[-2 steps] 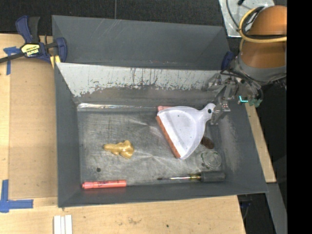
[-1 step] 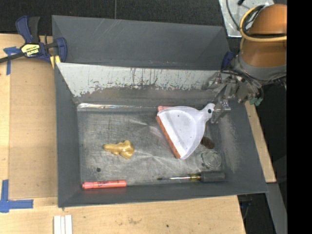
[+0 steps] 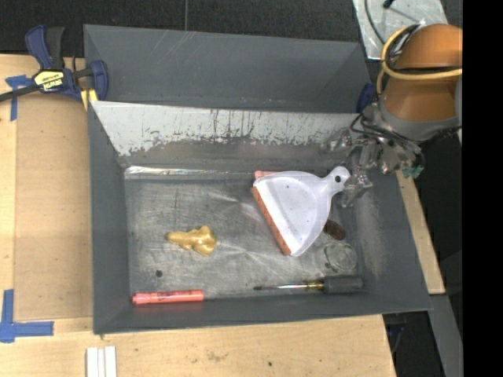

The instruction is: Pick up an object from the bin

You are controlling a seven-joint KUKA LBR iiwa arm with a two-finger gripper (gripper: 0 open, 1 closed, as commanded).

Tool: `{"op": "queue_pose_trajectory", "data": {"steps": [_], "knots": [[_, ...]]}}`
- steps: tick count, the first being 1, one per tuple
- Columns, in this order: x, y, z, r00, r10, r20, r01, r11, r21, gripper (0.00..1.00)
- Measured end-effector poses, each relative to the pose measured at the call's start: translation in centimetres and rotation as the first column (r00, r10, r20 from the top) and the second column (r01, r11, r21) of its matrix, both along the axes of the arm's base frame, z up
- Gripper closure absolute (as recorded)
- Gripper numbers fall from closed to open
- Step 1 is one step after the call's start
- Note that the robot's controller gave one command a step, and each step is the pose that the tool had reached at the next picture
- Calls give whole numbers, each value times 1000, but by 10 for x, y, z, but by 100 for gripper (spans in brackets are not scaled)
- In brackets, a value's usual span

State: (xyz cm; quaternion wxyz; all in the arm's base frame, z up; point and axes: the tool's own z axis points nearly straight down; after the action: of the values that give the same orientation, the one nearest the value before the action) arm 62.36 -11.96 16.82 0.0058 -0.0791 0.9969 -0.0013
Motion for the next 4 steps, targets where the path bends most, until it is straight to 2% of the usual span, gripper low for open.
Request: {"op": "queue_pose_trajectory", "data": {"steps": [1, 2, 3, 4], "knots": [[-14, -24, -29, 943, 333, -10, -333, 943, 2, 0], [1, -35, -29, 919, 394, -5, -394, 919, -2, 0], [4, -31, -84, 800, 600, 1, -600, 800, 10, 0], [1, -28, -92, 781, 624, 14, -624, 781, 4, 100]]}}
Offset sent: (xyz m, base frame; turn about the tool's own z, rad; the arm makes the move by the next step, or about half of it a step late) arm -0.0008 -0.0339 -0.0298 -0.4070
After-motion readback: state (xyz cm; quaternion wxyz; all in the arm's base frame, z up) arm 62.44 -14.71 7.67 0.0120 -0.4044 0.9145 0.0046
